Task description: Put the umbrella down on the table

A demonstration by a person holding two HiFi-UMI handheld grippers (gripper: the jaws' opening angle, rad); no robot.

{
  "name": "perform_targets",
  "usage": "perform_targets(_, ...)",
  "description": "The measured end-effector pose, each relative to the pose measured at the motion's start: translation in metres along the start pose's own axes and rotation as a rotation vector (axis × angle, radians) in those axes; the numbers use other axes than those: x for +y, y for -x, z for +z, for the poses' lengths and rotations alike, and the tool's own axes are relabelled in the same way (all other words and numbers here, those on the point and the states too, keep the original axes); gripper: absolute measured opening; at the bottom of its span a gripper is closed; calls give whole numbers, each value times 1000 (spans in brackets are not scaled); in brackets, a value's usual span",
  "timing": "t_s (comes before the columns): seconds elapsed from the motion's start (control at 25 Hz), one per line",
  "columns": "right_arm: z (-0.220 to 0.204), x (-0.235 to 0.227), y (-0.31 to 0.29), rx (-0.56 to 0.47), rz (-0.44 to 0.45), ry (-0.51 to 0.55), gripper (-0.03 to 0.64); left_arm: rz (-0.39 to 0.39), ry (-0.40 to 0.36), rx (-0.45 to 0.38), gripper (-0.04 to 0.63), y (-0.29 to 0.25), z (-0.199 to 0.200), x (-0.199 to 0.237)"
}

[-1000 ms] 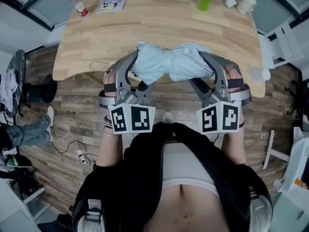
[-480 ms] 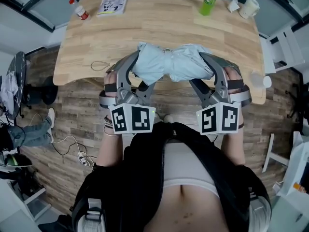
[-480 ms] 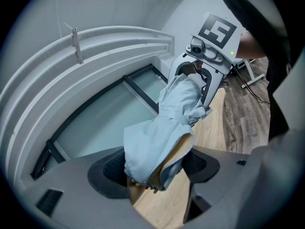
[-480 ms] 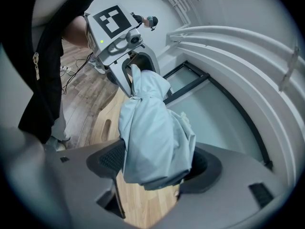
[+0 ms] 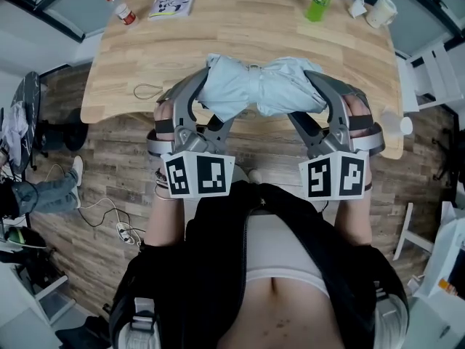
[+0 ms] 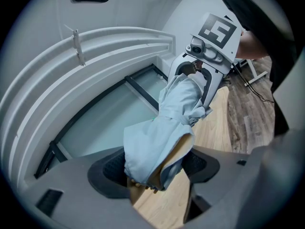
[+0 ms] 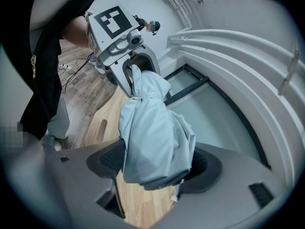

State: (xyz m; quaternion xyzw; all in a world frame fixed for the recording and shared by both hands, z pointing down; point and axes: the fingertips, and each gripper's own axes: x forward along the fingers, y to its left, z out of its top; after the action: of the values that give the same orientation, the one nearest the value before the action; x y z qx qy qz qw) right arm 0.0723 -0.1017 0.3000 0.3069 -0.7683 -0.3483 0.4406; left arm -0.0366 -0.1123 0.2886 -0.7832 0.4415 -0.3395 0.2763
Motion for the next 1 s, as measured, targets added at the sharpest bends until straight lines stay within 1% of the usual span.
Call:
perform_targets(0.16,3,-4,-11,-4,4,0,359,2,0,5,325,-6,-6,7)
perform_targets(0.36,6,-15,-31,3,-5,3,359,2,-8,-11,325,-22,-16,23)
perform_targets(0.8,12,-60,-103,50,-31,-23,359,-33,-31,-54,325,-85,-46,80)
perform_targets(1.0,12,-74,-131,81,-36,-40,359,-59,-36,-76,325,-111,-58,98)
